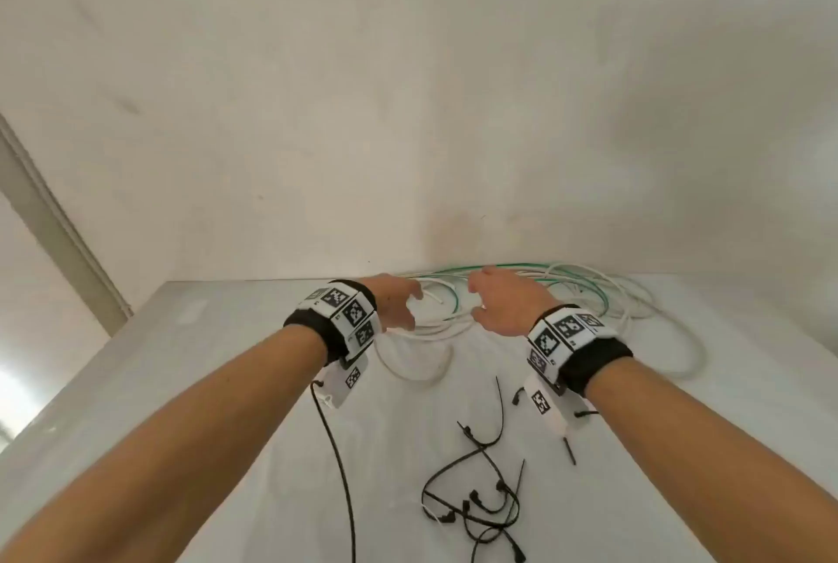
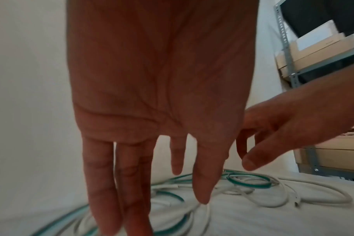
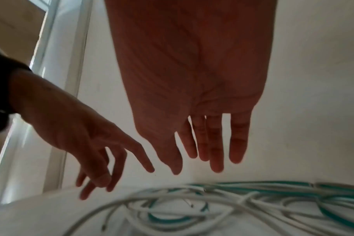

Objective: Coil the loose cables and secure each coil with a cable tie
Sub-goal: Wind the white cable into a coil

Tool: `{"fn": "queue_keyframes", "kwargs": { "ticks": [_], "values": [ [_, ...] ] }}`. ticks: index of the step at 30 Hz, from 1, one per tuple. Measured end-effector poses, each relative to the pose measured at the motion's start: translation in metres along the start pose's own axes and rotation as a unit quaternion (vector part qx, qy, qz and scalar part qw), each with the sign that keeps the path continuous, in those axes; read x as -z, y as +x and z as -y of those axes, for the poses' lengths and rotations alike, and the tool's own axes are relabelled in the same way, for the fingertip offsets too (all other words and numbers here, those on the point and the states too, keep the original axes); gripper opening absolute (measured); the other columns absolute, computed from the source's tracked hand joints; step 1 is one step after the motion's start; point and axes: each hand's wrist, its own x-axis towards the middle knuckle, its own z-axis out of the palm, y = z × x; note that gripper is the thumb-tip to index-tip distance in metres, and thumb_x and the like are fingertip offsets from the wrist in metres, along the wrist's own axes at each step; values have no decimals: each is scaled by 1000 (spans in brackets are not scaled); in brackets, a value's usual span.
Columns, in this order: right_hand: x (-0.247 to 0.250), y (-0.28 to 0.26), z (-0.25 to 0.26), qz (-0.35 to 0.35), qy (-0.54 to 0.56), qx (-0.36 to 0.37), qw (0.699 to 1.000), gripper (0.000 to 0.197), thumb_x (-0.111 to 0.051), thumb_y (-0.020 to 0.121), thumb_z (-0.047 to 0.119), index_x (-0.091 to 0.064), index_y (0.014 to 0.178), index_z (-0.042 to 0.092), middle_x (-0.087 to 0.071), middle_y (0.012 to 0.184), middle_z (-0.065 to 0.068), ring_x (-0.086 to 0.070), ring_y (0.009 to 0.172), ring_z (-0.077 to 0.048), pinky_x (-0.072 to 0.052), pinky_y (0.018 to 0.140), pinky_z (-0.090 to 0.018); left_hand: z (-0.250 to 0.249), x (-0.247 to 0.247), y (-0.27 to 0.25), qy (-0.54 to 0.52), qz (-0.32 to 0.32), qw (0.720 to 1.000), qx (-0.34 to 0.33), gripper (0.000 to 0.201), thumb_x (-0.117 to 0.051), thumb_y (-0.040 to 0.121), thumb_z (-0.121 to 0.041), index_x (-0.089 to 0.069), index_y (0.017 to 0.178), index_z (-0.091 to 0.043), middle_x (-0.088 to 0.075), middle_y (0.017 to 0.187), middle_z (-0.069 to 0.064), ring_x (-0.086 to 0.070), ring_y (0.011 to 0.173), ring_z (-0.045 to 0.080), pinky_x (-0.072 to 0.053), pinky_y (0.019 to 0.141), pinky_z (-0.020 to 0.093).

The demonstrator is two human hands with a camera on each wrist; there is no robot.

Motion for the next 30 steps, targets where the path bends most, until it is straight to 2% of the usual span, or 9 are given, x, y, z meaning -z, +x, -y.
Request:
{"fn": "queue_keyframes", "kwargs": {
  "ticks": [2,8,10,13,17,19,24,28,30],
  "values": [
    [-19,2,0,35,-23,-27,999,46,-55,101,29,-45,145,15,-46,143,-9,-54,127,-35,-49,100,-46,-4,-20,1,-52,44,998,8,64,-61,101,-25,-33,157,-32,-62,126,8,-73,93,25,-51,62,22],
    [-49,-17,4,32,-9,-49,998,23,-60,101,25,-62,118,9,-58,130,-15,-59,117,-33,-48,94,-37,-7,-61,-9,-132,-14,991,-23,59,-61,99,-21,-41,154,-28,-64,104,3,-76,97,23,-62,84,37],
    [-49,-26,10,18,0,-40,999,5,-62,99,20,-61,101,16,-64,124,-13,-62,114,-30,-47,88,-33,-8,-68,-12,-165,-21,986,-24,59,-63,98,-20,-43,153,-28,-67,96,3,-75,93,22,-63,79,34],
    [-52,-39,16,-13,29,-30,999,11,-66,92,15,-58,95,22,-66,120,-9,-64,109,-28,-53,88,-35,-8,-78,-17,-155,-49,986,-25,51,-65,97,-20,-53,146,-24,-67,87,1,-69,77,16,-57,64,21],
    [-39,-53,24,-63,52,13,997,21,-62,91,8,-58,110,15,-61,118,-7,-57,112,-28,-46,88,-37,-5,-81,-24,-92,-117,988,-34,33,-64,99,-30,-68,129,-20,-72,111,8,-69,107,26,-55,92,33],
    [-33,-58,25,-102,59,34,992,25,-60,91,5,-56,114,14,-60,119,-6,-56,110,-28,-45,87,-38,-1,-75,-26,-111,-155,981,-34,24,-61,101,-35,-72,116,-21,-70,101,5,-69,102,26,-55,91,34],
    [-27,-65,20,-213,94,51,971,26,-59,96,8,-58,122,14,-57,117,-3,-58,100,-24,-50,87,-41,5,-47,-40,-182,-282,938,-91,18,-61,102,-31,-72,102,-17,-69,77,8,-63,79,23,-45,68,28],
    [-28,-62,5,-224,106,21,969,7,-59,101,18,-62,101,12,-57,97,-3,-54,89,-25,-45,79,-38,4,-27,-65,-206,-383,890,-137,13,-62,102,-26,-74,102,-20,-59,76,-2,-53,85,12,-36,71,20],
    [-30,-61,-6,-213,126,-9,969,14,-58,102,22,-58,89,15,-60,90,-2,-53,85,-25,-43,74,-36,6,-19,-79,-226,-422,865,-148,9,-65,100,-28,-73,98,-27,-58,84,-1,-57,83,7,-37,73,10]
  ]
}}
